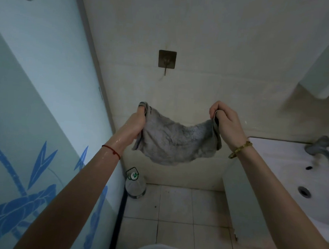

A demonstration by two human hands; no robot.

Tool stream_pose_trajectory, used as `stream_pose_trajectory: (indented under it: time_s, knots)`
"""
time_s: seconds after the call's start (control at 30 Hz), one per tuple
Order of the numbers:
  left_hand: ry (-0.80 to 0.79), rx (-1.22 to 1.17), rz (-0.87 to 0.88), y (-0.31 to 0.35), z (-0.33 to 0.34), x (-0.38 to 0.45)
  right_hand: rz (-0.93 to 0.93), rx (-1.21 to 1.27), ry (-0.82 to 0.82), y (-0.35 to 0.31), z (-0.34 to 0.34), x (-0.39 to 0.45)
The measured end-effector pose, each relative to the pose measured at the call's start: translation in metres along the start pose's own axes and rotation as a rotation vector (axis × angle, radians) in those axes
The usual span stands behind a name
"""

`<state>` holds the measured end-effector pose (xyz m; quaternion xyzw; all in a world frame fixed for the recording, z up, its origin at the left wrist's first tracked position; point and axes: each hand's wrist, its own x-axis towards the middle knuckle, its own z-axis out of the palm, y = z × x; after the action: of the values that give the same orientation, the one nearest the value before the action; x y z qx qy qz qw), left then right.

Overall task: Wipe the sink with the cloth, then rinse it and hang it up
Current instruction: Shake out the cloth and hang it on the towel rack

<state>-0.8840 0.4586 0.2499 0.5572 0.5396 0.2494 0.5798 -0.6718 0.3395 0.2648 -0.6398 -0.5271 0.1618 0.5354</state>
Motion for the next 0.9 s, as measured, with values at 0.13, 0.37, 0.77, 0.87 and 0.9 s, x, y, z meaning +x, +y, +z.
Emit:
stream_pose_trajectory:
  time_s: [0.13, 0.37, 0.77, 0.87, 0.9]
  knots:
    - [-0.04, 0.024, 0.007, 0.006, 0.003, 0.0, 0.059, -0.01, -0.067, 0.004, -0.003, 0.003]
    - [-0.013, 0.441, 0.526, 0.018, -0.013, -0.01, 0.076, 0.03, -0.049, 0.006, -0.012, 0.005]
    - [-0.185, 0.197, 0.653, 0.049, 0.003, -0.034, 0.104, 0.205, -0.084, -0.009, -0.004, 0.01]
    - [-0.254, -0.073, 0.57, 0.055, 0.016, -0.037, -0.001, 0.13, -0.108, -0.015, 0.003, 0.002]
    - [-0.264, -0.121, 0.554, 0.056, 0.02, -0.037, -0.036, 0.101, -0.129, -0.017, 0.007, -0.001]
